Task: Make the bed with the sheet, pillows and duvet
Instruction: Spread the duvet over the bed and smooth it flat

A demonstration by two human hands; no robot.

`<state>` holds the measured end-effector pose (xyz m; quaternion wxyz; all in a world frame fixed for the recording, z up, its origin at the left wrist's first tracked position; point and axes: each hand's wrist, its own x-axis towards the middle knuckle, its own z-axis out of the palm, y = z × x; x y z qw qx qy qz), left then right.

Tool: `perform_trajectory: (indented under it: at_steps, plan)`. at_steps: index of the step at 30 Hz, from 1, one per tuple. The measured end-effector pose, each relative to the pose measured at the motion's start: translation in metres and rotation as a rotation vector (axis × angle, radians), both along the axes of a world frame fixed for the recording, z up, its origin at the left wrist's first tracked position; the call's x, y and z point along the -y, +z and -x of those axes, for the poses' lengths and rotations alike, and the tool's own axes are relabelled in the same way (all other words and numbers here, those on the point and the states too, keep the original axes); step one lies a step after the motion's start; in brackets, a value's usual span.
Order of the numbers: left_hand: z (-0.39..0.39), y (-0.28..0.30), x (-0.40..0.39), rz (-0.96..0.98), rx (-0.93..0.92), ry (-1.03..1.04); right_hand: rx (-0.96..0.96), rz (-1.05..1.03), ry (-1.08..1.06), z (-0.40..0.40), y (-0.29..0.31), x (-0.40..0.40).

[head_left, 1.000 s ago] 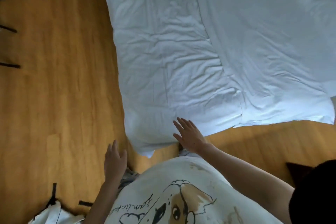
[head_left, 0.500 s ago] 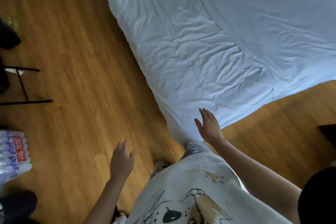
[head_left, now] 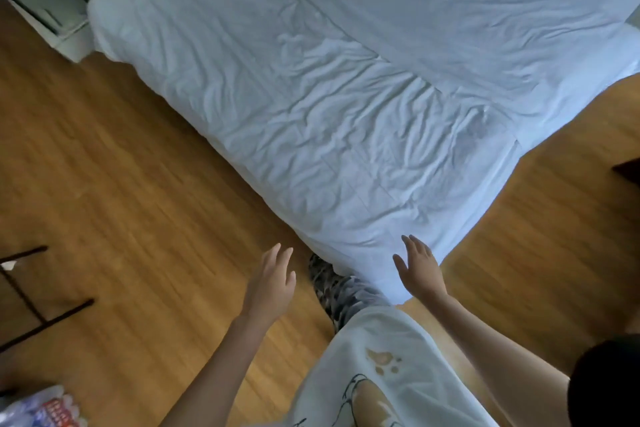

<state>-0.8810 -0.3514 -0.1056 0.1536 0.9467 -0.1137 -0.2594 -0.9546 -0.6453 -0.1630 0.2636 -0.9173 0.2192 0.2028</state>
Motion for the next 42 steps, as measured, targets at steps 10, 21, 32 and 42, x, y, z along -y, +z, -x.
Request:
perform_trajectory:
  at_steps: [10,21,32,42]
  plan:
    - [-0.183,-0.045,0.033,-0.077,-0.152,-0.257,-0.027,-0.120,-0.249,-0.164,-0.046,-0.019]
    - [-0.363,-0.176,0.139,-0.034,-0.055,-0.532,0.047,-0.018,-0.575,-0.238,-0.133,0.002]
    - [-0.607,-0.291,0.264,0.102,0.249,-0.756,0.275,0.133,-0.557,-0.437,-0.232,0.057]
    - [-0.681,-0.345,0.395,0.203,0.344,-0.863,0.297,0.172,-0.417,-0.610,-0.281,0.159]
